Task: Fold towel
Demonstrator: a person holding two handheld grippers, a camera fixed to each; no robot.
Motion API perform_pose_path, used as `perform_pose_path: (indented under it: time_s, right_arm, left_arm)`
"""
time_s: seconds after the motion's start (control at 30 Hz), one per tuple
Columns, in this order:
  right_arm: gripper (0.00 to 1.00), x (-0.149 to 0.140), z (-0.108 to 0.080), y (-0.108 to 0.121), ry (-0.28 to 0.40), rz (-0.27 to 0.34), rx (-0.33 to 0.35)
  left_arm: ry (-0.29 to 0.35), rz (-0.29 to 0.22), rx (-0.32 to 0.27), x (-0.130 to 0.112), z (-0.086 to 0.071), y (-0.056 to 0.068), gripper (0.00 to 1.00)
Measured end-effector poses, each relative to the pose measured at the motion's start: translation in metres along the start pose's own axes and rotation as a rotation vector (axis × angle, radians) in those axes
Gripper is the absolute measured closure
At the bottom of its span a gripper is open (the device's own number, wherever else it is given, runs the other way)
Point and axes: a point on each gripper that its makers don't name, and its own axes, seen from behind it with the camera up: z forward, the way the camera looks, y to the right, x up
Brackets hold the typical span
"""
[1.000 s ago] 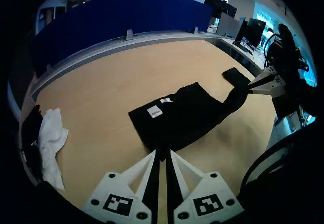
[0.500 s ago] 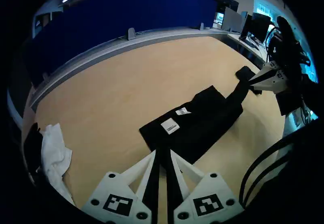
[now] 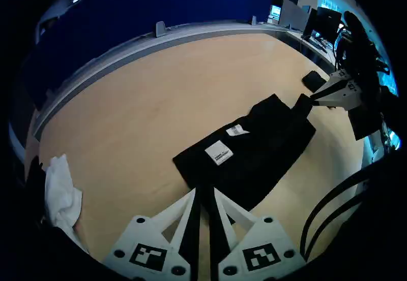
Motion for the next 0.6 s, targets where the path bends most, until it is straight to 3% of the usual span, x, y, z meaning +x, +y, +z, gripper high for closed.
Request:
perform_pose_path:
  time_s: [0.6]
  right_arm:
    - [0.87, 0.004, 0.027, 0.011, 0.015, 0.022, -0.037]
  left_arm:
    - [-0.012, -0.017, 0.042, 0.003, 0.024, -0.017, 0.87]
